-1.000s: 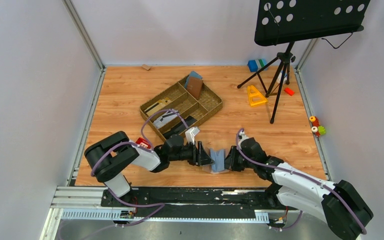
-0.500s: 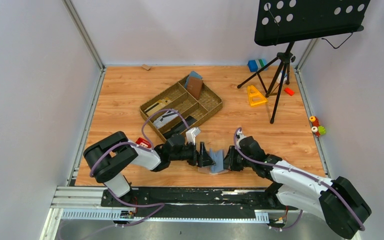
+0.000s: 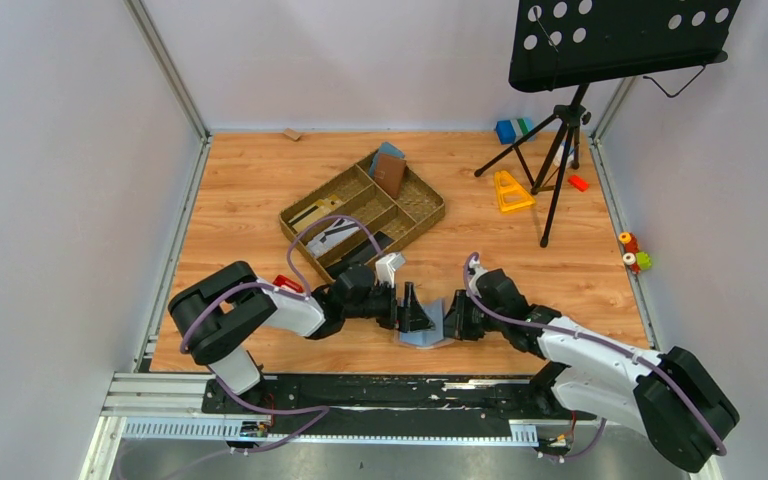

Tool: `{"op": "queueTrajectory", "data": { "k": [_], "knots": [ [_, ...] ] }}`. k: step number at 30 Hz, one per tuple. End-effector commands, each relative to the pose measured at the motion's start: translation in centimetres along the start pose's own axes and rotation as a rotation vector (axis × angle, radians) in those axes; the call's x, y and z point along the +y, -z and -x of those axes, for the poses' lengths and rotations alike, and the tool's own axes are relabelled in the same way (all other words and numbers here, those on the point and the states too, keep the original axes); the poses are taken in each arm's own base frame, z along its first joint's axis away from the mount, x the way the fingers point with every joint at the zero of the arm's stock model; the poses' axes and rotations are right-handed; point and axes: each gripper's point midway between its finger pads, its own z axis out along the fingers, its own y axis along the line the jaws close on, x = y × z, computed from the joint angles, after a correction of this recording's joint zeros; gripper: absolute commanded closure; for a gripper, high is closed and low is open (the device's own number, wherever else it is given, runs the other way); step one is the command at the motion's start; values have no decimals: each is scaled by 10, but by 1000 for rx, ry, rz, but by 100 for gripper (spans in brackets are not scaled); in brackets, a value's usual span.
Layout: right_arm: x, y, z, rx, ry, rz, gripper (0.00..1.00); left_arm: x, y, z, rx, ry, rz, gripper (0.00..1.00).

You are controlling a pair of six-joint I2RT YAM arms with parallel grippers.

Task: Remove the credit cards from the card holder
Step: Remove the credit card from the card holder.

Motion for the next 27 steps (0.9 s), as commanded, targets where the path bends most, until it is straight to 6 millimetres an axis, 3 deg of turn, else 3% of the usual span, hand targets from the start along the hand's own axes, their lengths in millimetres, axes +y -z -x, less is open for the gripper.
{"op": "queueTrajectory", "data": {
  "k": [1, 14, 20, 27],
  "knots": [
    [26, -1, 15, -24, 60, 76, 96, -4, -6, 7, -1, -37, 1, 5],
    [35, -10, 9, 19, 94, 73, 98, 2, -11, 5, 19, -45, 43, 3],
    [34, -10, 8, 22, 100, 58, 98, 11, -11, -1, 50, -59, 93, 10],
    [24, -12, 7, 24, 79, 12, 100, -1, -8, 0, 32, -58, 33, 9]
  ]
}}
